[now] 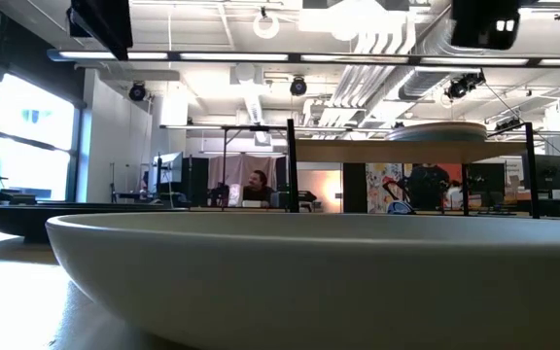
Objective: Place and stack plates onto a shelf
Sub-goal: Stack the orange plate on top of the white plate on the shelf
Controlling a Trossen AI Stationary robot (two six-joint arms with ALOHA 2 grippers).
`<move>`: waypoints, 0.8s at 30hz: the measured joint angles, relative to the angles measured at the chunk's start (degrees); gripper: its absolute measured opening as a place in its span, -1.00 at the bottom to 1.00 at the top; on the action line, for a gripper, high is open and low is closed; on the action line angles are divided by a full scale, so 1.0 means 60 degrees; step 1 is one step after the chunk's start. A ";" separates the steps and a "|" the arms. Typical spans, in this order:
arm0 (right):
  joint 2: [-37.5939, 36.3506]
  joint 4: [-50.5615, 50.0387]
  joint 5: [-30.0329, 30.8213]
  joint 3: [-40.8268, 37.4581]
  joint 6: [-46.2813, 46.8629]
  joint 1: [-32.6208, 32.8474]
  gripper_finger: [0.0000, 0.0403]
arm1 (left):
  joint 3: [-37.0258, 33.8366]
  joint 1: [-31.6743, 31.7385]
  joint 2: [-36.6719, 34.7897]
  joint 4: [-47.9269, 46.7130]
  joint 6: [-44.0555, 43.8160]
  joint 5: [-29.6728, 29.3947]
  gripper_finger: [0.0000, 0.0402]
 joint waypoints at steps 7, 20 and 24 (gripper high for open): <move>0.0114 -0.0741 -0.0247 0.0008 -0.1620 0.0876 -0.53 | 0.0000 0.0000 0.0000 0.0023 -0.1477 -0.0426 -0.47; 0.2060 -0.1092 -0.0205 0.0011 -0.4964 0.1941 -0.53 | 0.0000 0.0004 0.0394 0.0029 -0.2374 -0.0578 -0.47; 0.2696 -0.1229 -0.0205 0.0011 -0.5684 0.2122 -0.53 | 0.0004 0.0007 0.0692 0.0026 -0.2463 -0.0551 -0.47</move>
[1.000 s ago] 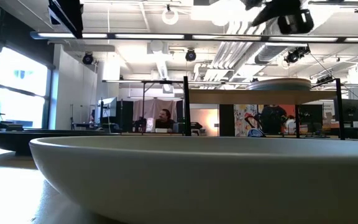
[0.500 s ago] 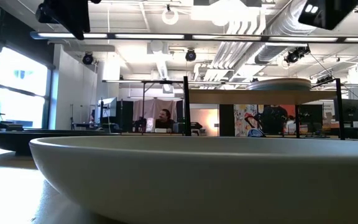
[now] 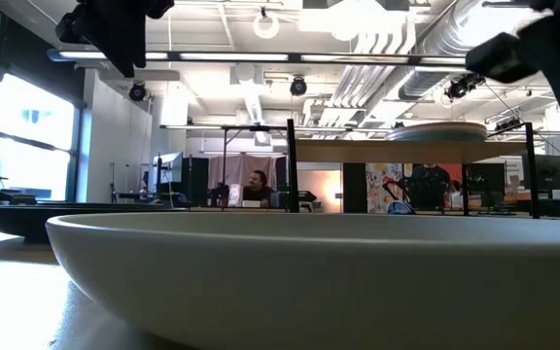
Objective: Place and stack plates onto a shelf
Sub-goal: Stack the orange plate on top of the white plate on the shelf
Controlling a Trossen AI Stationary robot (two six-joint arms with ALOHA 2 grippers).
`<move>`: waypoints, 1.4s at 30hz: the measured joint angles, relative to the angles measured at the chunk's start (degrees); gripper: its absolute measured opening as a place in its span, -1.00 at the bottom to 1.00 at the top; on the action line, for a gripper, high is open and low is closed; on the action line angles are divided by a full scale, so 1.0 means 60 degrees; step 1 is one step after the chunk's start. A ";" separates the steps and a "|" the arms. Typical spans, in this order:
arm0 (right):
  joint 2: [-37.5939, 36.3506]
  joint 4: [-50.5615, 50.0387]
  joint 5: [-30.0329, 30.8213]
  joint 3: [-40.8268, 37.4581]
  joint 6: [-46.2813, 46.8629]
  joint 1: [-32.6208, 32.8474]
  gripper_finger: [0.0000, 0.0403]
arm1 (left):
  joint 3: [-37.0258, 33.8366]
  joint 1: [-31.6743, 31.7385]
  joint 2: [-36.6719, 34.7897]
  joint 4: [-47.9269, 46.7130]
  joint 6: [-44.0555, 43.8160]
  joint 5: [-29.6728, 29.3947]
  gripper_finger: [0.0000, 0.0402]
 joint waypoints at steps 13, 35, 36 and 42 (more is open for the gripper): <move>0.1035 -0.0203 0.0110 -0.0004 -0.0529 0.0015 -0.53 | 0.0000 0.0000 0.0585 0.0102 -0.0011 0.0225 -0.47; 0.2215 0.0019 0.0034 -0.0011 -0.0912 0.0015 -0.53 | 0.0000 0.0000 0.0579 0.0521 0.0009 0.0204 -0.47; 0.2237 0.0034 0.0034 -0.0011 -0.0901 0.0015 -0.53 | 0.0000 0.0000 0.0579 0.0525 0.0040 0.0204 -0.47; 0.2255 0.0065 0.0035 -0.0011 -0.0881 0.0015 -0.54 | 0.0000 -0.0004 0.0579 0.0521 0.0171 0.0200 -0.47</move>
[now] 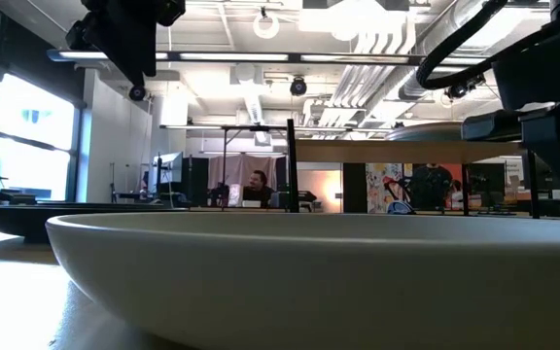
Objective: Place and stack plates onto a shelf
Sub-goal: Stack the orange plate on top of the white plate on the shelf
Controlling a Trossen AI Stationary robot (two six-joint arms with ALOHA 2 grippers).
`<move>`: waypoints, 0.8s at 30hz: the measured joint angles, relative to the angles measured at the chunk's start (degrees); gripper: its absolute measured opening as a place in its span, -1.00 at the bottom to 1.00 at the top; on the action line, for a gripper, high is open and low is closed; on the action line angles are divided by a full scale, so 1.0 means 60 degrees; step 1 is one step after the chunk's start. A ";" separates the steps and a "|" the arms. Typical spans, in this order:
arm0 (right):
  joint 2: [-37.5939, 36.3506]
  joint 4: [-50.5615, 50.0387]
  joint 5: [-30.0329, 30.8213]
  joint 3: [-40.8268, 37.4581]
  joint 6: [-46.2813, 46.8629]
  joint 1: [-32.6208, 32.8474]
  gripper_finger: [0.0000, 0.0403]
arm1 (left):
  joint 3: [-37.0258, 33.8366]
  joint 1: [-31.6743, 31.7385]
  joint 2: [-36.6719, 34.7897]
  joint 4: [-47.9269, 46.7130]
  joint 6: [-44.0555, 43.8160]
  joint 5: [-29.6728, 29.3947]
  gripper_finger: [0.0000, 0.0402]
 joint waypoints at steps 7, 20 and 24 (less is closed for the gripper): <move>0.0000 0.0220 -0.0187 0.0000 0.0031 -0.0004 -0.74 | 0.0000 0.0000 0.0000 0.0000 0.0000 0.0000 -0.47; 0.0000 -0.0071 -0.0403 0.0000 -0.0002 -0.0004 -1.00 | -0.0004 0.0002 0.0000 0.0000 0.0001 0.0000 -0.47; 0.0000 -0.0625 -0.0399 0.0000 -0.0013 -0.0004 -1.00 | -0.0004 0.0000 -0.0004 0.0000 0.0004 0.0000 -0.47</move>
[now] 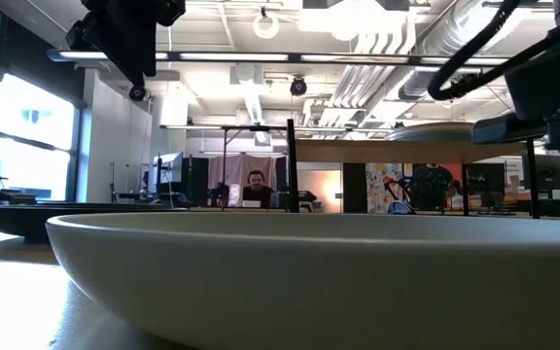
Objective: Place and stack plates onto a shelf
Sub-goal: Stack the orange plate on top of the white plate on the shelf
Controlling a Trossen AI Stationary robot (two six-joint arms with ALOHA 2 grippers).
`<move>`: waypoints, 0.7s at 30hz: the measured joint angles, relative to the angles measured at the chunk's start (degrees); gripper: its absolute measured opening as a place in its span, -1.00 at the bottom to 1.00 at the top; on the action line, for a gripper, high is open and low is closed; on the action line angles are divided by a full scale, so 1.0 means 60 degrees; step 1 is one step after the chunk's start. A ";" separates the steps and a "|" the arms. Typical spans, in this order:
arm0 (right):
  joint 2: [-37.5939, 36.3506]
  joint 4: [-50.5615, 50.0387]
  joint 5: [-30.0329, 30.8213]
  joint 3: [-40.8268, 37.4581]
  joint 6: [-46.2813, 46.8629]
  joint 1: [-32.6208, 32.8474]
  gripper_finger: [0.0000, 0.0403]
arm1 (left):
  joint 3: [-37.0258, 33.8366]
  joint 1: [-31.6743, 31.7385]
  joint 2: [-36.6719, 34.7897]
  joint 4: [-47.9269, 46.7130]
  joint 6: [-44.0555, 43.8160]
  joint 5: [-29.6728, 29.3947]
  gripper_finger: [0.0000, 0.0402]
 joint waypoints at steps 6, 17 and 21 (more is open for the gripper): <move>-0.0211 -0.0556 0.0004 0.0000 0.0039 0.0000 -1.00 | -0.0004 0.0002 0.0000 0.0000 0.0004 0.0000 -0.47; -0.1664 -0.0889 0.0413 0.0000 0.0895 -0.0407 -1.00 | -0.0004 0.0001 -0.0004 0.0000 0.0000 0.0000 -0.47; -0.2131 -0.0960 0.0478 0.0000 0.1012 -0.0555 -1.00 | -0.0004 0.0002 -0.0004 0.0004 0.0000 0.0000 -0.47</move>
